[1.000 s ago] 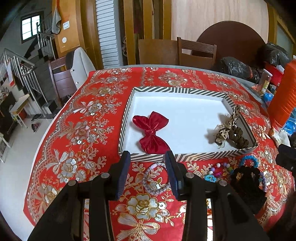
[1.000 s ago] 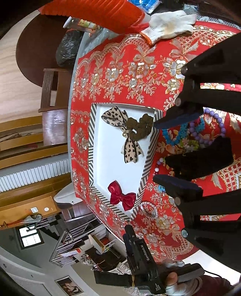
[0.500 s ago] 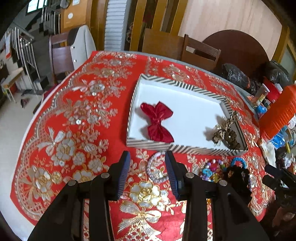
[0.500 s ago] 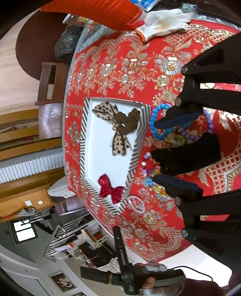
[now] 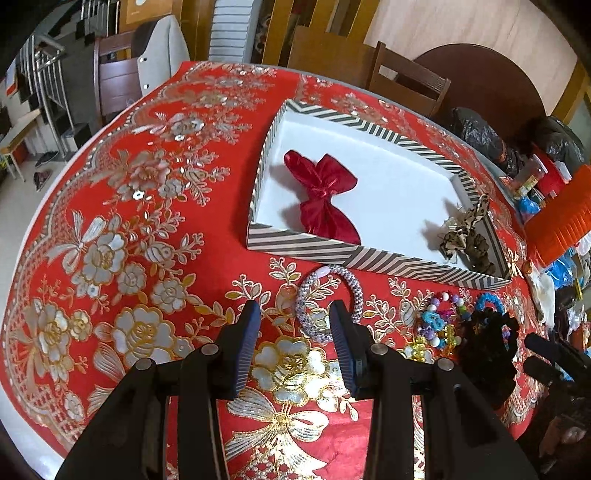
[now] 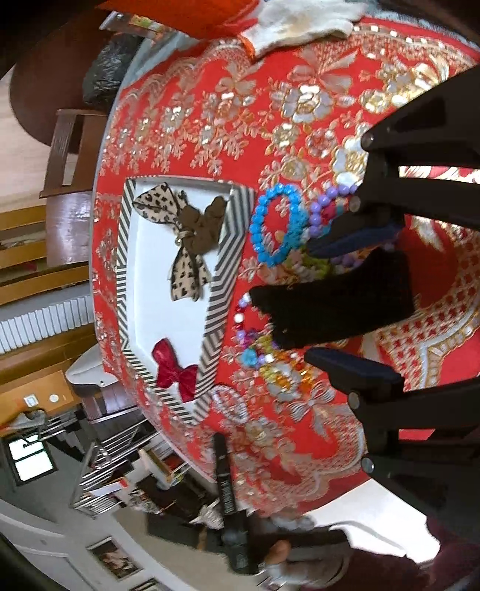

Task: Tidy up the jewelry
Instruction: 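Grasp the silver rhinestone bangle with the left tool while the right tool grasps the black beaded scrunchie, then lower the bangle and black scrunchie into the tray and open both tools, then move both tools back to the beaded bracelets beside the tray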

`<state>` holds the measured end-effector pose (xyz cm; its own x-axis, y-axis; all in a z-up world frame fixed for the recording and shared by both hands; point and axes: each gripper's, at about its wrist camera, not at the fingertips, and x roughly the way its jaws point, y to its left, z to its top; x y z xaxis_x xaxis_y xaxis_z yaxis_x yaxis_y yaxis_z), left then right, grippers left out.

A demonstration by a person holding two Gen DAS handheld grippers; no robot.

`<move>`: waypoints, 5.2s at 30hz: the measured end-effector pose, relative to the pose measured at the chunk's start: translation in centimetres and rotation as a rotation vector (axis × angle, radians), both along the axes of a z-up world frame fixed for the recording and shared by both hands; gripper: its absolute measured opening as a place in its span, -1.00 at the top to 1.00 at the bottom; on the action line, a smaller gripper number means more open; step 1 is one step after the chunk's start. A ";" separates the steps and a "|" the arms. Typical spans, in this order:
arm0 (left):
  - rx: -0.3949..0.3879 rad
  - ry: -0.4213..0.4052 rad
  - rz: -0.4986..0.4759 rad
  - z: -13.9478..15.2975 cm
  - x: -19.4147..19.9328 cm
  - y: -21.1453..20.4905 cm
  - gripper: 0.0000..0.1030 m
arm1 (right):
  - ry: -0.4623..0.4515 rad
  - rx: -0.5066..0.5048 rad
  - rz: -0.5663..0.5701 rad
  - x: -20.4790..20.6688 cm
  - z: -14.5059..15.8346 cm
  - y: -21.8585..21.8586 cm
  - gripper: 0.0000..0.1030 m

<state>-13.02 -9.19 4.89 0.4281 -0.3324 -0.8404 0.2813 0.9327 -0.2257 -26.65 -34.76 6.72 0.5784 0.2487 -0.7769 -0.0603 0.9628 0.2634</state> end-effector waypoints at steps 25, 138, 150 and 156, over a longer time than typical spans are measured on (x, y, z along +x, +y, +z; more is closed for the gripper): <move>0.054 0.006 -0.080 -2.8 2.0 -2.5 0.90 | -0.077 0.141 -0.022 3.4 2.2 -1.0 0.86; 0.121 -0.236 -0.055 3.8 -0.8 -6.7 0.42 | -0.077 -0.106 -0.136 4.9 3.0 0.8 -0.16; 0.046 -0.157 -0.047 3.6 -0.2 -4.8 0.42 | -0.044 -0.118 -0.130 4.0 2.4 0.1 -0.16; -0.018 -0.072 -0.085 2.8 -0.6 -4.2 0.42 | 0.000 -0.100 -0.138 2.8 1.3 -1.5 -0.16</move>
<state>-13.59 -13.36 7.66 0.4569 -0.3849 -0.8020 0.3756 0.9007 -0.2183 -23.88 -36.27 8.01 0.6020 0.0889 -0.7936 0.0739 0.9833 0.1662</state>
